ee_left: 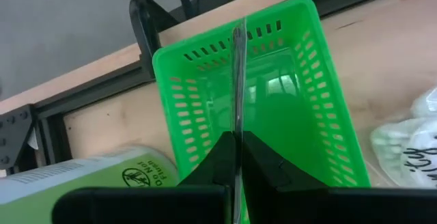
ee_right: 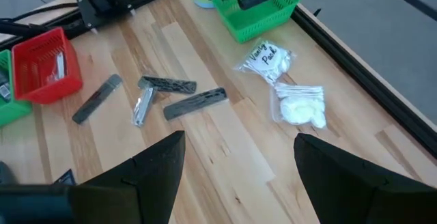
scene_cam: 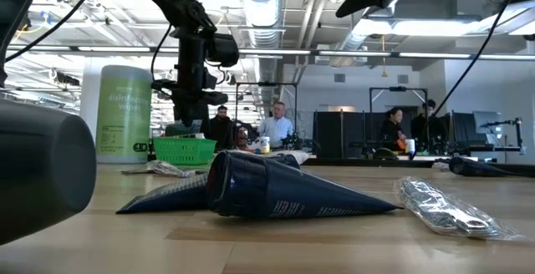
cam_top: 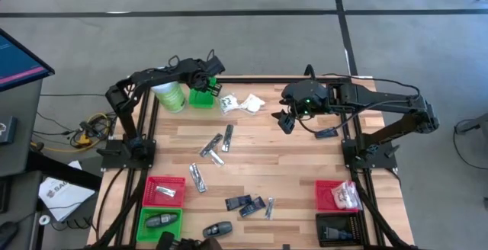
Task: Pick & Place Travel size toiletries
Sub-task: Put the black comb into the top green bin
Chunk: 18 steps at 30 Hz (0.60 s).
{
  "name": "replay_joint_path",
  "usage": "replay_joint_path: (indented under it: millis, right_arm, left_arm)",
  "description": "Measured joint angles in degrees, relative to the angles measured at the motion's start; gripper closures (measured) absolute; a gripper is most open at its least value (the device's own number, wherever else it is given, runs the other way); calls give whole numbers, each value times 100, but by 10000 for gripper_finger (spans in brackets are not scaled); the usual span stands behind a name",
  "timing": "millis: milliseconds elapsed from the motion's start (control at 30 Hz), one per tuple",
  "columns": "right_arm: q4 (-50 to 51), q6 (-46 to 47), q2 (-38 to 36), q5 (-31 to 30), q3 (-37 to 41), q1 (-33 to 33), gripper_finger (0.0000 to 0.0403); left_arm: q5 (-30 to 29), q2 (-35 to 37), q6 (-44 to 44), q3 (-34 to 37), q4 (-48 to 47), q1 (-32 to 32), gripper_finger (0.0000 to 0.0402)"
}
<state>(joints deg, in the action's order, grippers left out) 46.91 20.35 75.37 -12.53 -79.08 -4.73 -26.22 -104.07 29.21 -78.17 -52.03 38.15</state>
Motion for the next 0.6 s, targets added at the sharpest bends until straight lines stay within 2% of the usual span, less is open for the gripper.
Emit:
replay_joint_path:
  millis: [300, 600]
  right_arm:
    - [48, -114, 0, 43, -1, 0, 138]
    - [57, -145, 0, 45, -1, 2, 138]
  left_arm:
    - [44, 0, 17, 4, -10, 9, 401]
    - [-201, 0, -324, 4, 5, -31, 401]
